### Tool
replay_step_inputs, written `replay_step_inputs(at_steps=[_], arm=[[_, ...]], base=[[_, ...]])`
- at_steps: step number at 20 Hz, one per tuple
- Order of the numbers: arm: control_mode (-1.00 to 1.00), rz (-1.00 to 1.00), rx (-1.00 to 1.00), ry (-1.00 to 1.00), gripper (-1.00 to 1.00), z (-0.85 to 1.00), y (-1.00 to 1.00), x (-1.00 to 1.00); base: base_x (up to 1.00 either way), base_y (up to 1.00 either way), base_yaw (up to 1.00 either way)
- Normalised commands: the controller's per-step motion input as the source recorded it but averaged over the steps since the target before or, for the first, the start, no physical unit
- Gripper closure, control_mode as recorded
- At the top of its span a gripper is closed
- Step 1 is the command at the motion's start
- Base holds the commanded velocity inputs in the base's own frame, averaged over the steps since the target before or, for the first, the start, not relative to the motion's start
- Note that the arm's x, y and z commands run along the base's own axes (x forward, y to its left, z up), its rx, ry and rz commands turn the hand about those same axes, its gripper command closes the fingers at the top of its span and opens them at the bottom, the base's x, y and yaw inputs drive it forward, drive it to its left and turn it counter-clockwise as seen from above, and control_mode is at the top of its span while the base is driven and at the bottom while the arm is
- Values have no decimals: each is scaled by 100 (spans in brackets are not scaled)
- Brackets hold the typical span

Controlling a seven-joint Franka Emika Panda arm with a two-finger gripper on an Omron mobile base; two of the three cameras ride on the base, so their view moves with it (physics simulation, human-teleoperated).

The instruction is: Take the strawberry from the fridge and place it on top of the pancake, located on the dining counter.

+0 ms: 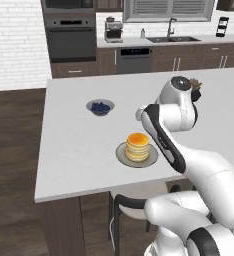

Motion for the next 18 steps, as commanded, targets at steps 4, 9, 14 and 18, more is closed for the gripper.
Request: replay_step_inputs(at_steps=[4, 9, 14, 18], arm=[[-100, 0, -2, 0, 100, -68, 13, 72], [-100, 0, -4, 0, 100, -39, 3, 40], [-100, 0, -3, 2, 100, -35, 0, 6], [-100, 0, -2, 1, 100, -43, 0, 35]], base=[[0, 0, 0], [0, 0, 0], [0, 0, 0], [0, 0, 0]])
